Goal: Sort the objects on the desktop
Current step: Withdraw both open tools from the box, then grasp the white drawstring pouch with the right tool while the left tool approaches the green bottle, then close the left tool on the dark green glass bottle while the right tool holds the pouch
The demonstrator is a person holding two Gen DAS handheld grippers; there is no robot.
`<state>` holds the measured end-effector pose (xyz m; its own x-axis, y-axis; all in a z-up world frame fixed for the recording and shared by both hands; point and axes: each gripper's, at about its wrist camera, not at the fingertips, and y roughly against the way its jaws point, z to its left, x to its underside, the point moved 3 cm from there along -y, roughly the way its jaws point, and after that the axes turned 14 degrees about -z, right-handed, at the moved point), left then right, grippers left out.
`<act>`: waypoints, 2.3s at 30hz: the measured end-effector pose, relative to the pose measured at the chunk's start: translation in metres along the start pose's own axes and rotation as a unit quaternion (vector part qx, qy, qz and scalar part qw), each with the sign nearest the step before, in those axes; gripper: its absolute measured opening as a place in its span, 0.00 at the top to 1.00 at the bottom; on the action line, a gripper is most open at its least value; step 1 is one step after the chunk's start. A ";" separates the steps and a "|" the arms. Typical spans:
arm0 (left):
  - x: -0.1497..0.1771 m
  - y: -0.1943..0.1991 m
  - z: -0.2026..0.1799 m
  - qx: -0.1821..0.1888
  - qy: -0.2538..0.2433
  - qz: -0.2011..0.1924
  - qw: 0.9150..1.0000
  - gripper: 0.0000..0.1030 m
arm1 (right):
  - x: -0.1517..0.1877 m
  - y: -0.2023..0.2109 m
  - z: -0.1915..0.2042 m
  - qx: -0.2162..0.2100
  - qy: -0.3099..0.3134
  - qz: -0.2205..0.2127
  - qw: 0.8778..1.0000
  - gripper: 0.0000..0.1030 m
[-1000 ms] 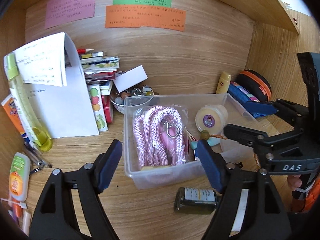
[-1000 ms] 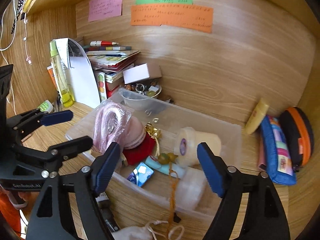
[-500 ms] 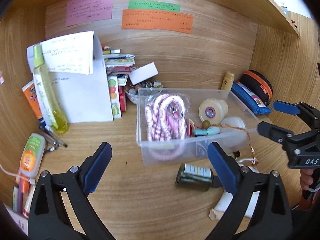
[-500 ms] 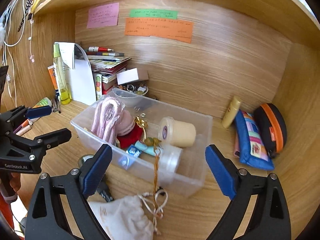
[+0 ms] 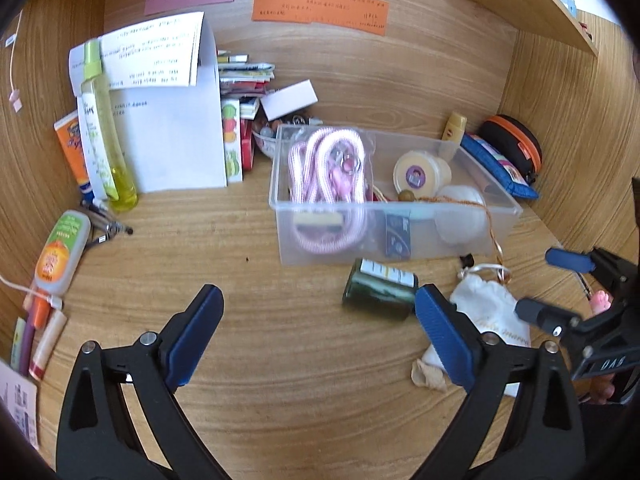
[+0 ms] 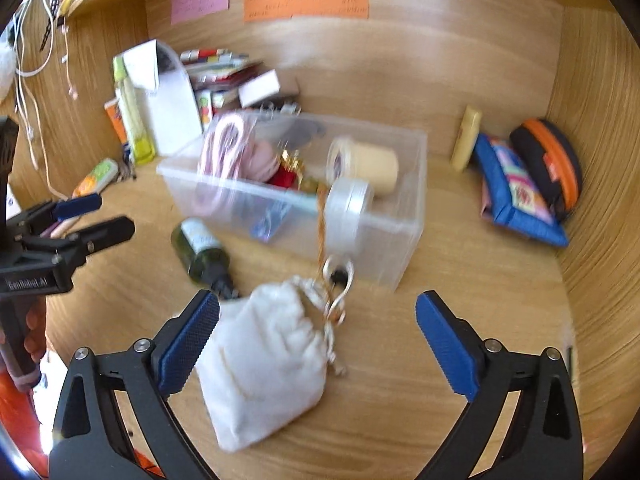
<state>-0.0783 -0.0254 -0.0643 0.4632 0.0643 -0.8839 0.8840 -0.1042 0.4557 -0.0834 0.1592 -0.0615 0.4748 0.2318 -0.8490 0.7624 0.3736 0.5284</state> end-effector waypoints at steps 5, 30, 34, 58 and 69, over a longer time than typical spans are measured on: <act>0.011 -0.002 0.001 -0.003 0.005 0.014 1.000 0.05 | 0.023 -0.013 0.006 -0.023 -0.008 0.033 0.999 0.04; 0.028 -0.054 -0.026 0.049 -0.004 0.081 0.996 0.05 | 0.048 -0.018 0.027 -0.101 -0.007 0.049 0.994 0.52; 0.027 -0.063 -0.032 0.058 -0.005 0.091 0.994 0.05 | 0.044 -0.011 0.016 -0.095 -0.016 0.040 0.995 0.61; 0.040 -0.081 -0.081 0.089 -0.081 0.123 0.985 0.05 | 0.024 0.002 -0.041 -0.051 -0.049 0.018 0.997 0.67; 0.032 -0.088 -0.087 0.068 -0.112 0.091 0.987 0.12 | 0.028 0.002 -0.046 -0.051 -0.055 0.019 0.997 0.67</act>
<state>-0.1355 0.0720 -0.1232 0.5746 -0.1877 -0.7966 0.7637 -0.2271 0.6043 -0.0897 0.2079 -0.0841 0.5519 0.1490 -0.8205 0.6970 0.4578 0.5519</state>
